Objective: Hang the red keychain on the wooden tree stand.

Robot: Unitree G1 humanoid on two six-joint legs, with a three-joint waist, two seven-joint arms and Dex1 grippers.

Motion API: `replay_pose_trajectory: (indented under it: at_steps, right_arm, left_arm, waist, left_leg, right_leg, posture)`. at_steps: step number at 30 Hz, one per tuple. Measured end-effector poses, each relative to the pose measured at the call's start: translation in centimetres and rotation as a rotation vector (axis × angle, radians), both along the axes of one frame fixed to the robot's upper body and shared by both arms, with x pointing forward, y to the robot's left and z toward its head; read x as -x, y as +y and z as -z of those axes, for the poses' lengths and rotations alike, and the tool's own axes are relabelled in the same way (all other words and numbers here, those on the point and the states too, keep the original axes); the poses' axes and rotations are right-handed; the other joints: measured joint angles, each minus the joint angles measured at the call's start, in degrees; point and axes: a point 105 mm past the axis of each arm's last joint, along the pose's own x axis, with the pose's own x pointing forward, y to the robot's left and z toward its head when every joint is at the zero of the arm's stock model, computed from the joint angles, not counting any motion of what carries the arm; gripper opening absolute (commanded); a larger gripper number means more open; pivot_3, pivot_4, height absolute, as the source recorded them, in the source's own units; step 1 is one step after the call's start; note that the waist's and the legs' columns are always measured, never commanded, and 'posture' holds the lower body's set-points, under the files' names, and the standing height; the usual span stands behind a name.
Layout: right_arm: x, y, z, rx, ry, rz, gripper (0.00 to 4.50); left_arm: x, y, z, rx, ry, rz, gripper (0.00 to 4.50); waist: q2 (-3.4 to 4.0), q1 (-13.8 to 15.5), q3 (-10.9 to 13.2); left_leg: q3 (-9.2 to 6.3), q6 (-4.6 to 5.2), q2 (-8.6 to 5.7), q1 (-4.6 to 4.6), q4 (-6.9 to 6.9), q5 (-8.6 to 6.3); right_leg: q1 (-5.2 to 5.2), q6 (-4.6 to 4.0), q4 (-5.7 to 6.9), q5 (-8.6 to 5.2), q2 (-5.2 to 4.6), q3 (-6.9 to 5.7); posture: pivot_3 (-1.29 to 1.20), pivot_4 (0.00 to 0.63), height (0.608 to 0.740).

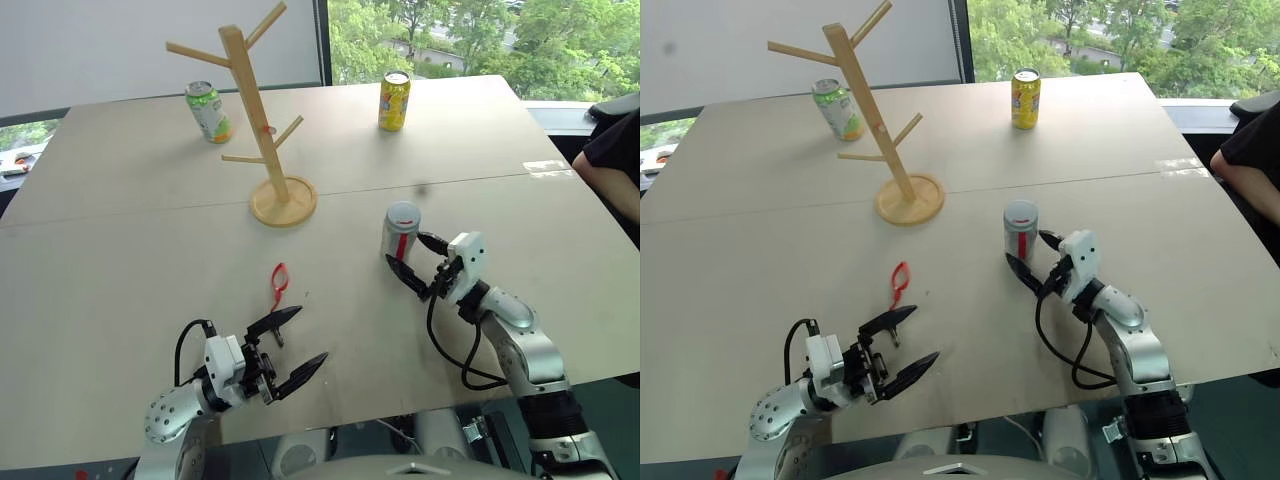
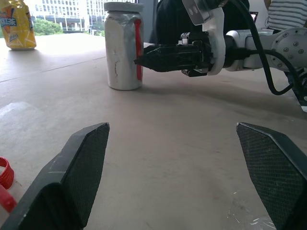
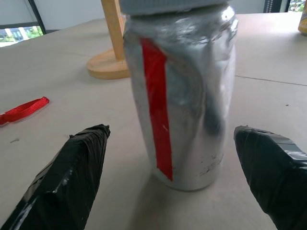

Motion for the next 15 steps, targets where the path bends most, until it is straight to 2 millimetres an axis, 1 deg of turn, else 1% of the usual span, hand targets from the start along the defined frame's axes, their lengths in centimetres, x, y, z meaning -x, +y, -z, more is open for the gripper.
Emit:
replay_pose_trajectory:
  at_steps: [4, 7, 10, 15]
  right_arm:
    - [-0.6, 0.5, -0.3, -0.004, -0.019, -0.002, 4.44]
    - [-1.5, 0.9, -0.1, 0.004, -0.022, 0.008, 4.44]
    - [-2.0, 1.1, 0.0, 0.005, -0.032, 0.016, 4.44]
    - [-2.2, 1.3, 0.4, 0.000, -0.025, 0.019, 4.44]
  left_arm:
    - [0.1, 0.1, 0.1, -0.001, 0.000, -0.002, 4.40]
    - [0.1, 0.1, 0.3, 0.000, 0.004, -0.005, 4.40]
    - [0.2, 0.2, 0.5, -0.001, 0.012, -0.009, 4.40]
    - [0.2, 0.2, 0.5, 0.000, 0.006, -0.011, 4.40]
  waist:
    - [0.00, 0.0, 0.0]
    - [0.00, 0.0, 0.0]
    - [0.00, 0.0, 0.0]
    - [0.01, 0.0, 0.0]
  left_leg:
    - [0.00, 0.00, 0.00, 0.00, 0.00, 0.00]
    - [0.01, 0.00, 0.00, 0.01, 0.00, 0.00]
    - [0.03, 0.00, 0.00, 0.01, 0.00, 0.00]
    - [0.02, 0.01, 0.00, 0.01, 0.00, 0.00]
  right_leg:
    - [0.00, 0.00, 0.00, 0.00, 0.00, 0.00]
    - [0.00, 0.00, 0.00, 0.00, 0.01, 0.00]
    - [0.00, 0.00, 0.00, 0.00, 0.01, 0.01]
    - [0.00, 0.00, 0.00, 0.00, 0.01, 0.01]
  posture:
    - [0.00, 0.150, 0.740]
    - [0.00, 0.150, 0.740]
    - [0.00, 0.150, 0.740]
    - [0.00, 0.150, 0.740]
